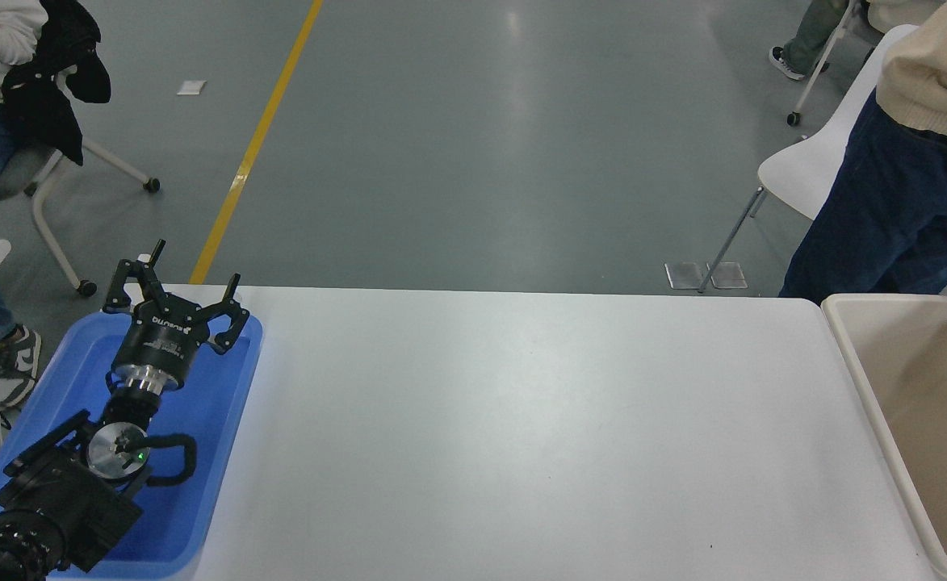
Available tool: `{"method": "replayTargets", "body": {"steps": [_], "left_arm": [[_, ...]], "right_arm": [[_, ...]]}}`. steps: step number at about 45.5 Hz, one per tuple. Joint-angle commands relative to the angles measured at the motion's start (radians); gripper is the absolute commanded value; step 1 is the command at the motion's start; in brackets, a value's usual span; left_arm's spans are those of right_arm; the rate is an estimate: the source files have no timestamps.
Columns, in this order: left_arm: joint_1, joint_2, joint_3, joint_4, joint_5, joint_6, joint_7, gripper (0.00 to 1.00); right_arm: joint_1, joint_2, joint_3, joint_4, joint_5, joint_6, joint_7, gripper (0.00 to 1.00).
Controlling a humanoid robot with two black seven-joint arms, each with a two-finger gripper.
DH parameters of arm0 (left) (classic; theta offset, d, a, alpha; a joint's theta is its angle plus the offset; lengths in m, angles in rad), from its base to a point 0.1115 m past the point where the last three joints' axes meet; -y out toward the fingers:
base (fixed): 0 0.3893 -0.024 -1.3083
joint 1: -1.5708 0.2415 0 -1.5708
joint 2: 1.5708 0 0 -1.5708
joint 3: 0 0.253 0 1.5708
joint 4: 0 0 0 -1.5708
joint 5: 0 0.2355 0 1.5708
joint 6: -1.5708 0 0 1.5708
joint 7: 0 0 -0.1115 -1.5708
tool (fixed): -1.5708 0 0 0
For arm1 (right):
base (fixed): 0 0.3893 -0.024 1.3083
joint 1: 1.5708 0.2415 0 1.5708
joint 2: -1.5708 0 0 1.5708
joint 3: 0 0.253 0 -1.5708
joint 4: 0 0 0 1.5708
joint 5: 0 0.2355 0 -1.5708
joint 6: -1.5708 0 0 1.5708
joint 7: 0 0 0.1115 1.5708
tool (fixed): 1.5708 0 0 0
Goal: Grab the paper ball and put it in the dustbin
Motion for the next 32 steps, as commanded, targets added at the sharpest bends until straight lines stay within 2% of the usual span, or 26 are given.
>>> {"method": "replayTargets", "body": {"steps": [1,4,6,13,19,29,32], "left_arm": [[0.000,0.000,0.000,0.000,0.000,0.000,0.000,1.00],[0.000,0.000,0.000,0.000,0.002,0.000,0.000,1.00],[0.000,0.000,0.000,0.000,0.000,0.000,0.000,1.00],[0.000,-0.002,0.000,0.000,0.000,0.000,0.000,1.00],[0.000,-0.002,0.000,0.000,0.002,0.000,0.000,1.00],[0.000,-0.002,0.000,0.000,0.002,-0.001,0.001,1.00],[-0.002,-0.002,0.000,0.000,0.002,-0.001,0.001,1.00]], "right_arm": [[-0.138,0.009,0.348,0.295,0.000,0.006,0.003,1.00],[-0.175,0.029,0.411,0.369,0.002,0.027,0.022,1.00],[-0.201,0.053,0.457,0.403,0.002,0.047,0.054,1.00],[-0.224,0.156,0.501,0.420,0.000,0.067,0.253,1.00],[-0.238,0.221,0.500,0.420,0.002,0.085,0.377,1.00],[-0.244,0.293,0.511,0.415,0.004,0.246,0.505,1.00],[-0.243,0.328,0.524,0.414,0.011,0.246,0.514,1.00]]}}
